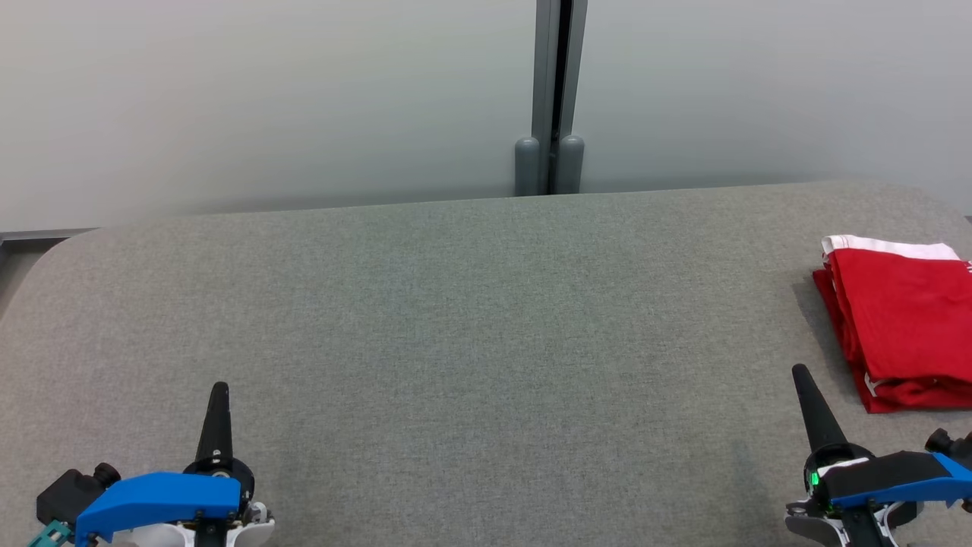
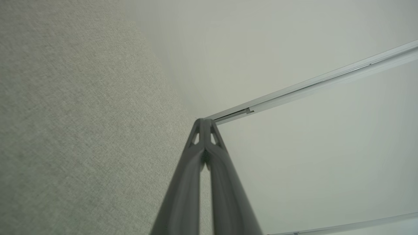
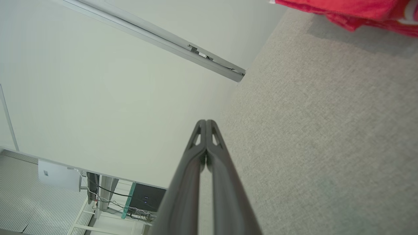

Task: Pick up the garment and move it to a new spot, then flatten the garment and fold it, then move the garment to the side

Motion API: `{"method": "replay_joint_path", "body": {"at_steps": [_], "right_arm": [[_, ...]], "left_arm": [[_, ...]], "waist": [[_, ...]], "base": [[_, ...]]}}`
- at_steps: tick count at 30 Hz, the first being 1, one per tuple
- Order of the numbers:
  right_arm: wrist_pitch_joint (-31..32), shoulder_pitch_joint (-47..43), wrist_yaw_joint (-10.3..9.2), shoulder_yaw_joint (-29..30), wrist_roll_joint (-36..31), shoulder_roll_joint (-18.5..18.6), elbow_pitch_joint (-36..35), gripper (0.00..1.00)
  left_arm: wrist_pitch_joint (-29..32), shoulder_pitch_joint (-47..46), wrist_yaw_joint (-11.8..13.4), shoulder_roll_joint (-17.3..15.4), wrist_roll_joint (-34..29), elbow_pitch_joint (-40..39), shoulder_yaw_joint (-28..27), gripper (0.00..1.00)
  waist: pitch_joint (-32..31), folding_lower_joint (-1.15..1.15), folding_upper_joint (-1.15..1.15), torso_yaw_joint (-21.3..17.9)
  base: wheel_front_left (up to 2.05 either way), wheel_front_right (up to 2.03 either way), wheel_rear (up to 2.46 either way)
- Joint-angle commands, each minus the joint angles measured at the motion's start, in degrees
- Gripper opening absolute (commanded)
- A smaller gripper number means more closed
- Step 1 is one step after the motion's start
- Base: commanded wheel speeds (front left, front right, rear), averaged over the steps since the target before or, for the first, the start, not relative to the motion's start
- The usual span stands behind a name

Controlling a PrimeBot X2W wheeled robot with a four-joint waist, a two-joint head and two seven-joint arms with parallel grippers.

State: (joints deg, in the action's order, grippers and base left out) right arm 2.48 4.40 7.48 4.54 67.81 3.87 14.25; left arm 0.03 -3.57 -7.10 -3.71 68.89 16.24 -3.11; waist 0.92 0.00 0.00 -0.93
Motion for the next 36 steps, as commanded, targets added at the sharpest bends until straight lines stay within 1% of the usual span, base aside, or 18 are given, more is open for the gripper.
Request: {"method": "replay_joint_path", "body": {"at_steps": [1, 36], "right_arm": [[0.30, 1.17, 0.02, 0.31, 1.25, -0.12, -0.51, 0.00], [3.03, 1.80, 0.02, 1.60, 18.10, -0.81, -0.36, 0.00]], "left_arm": [[0.40, -1.09, -0.33, -0.15, 0.97, -0.71, -0.46, 0.00], [4.94, -2.55, -0.56, 0.61, 17.22, -1.88, -2.79, 0.00]], "waist": [[-0.01, 0.00, 0.00, 0.01], [-0.50, 0.00, 0.00, 0.62]], "base": [[0.00, 0.00, 0.00], [0.00, 0.00, 0.00]]}}
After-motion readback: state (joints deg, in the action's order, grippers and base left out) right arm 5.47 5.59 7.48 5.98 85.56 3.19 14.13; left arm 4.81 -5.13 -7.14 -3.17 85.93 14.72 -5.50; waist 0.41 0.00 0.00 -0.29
